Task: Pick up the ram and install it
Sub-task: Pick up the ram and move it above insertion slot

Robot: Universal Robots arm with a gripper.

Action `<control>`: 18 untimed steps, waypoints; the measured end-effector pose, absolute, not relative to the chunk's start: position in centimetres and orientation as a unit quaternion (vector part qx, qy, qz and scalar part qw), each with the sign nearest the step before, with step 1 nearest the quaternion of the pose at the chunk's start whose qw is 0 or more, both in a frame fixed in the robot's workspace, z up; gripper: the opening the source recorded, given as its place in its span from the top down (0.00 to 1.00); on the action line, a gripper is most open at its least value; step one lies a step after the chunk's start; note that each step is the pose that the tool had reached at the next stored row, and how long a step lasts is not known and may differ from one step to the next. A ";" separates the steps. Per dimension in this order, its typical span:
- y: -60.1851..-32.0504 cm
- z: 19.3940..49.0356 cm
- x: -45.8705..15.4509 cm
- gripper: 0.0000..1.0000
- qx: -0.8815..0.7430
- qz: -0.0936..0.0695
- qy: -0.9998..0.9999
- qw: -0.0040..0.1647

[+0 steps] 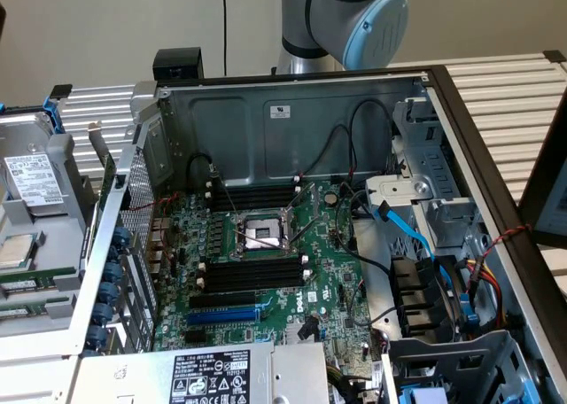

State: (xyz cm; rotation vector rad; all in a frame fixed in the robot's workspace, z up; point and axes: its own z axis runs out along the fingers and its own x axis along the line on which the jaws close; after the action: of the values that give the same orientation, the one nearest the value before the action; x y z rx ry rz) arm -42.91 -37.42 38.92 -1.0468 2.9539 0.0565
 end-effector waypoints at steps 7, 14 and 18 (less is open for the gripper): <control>-37.4 38.9 -42.9 0.89 -0.393 0.018 0.919 0.002; -37.4 38.9 -42.9 0.89 -0.451 0.018 0.893 0.001; -37.4 38.9 -42.9 0.89 -0.483 0.018 0.875 0.001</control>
State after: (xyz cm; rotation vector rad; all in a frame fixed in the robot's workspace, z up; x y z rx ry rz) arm -42.91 -37.42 38.92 -1.5174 2.7490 0.0577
